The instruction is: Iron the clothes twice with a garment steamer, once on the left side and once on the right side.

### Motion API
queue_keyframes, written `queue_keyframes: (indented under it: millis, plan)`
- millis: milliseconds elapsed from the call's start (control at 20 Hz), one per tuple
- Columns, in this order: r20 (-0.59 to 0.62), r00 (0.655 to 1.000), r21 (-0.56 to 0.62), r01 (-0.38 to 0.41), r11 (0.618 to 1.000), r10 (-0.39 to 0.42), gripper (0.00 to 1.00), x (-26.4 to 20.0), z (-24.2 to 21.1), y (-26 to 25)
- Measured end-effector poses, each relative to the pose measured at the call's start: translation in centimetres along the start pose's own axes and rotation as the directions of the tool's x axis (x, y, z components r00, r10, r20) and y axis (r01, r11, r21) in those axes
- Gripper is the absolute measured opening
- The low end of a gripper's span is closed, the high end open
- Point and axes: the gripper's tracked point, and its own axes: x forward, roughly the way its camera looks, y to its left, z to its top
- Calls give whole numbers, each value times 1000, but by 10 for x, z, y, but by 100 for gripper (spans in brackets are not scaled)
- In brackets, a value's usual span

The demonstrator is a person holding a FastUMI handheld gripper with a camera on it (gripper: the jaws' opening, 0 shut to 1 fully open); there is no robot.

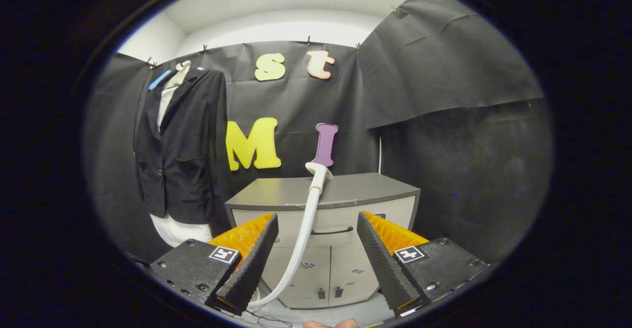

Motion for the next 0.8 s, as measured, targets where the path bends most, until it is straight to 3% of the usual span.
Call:
queue_keyframes:
  millis: [250,450,800]
  plan:
    - [33,996,35,78,996,-79,100,1,21,10]
    - [38,995,41,95,995,-97,99,14,48,20]
    - [24,999,56,39,998,-40,100,107,94,24]
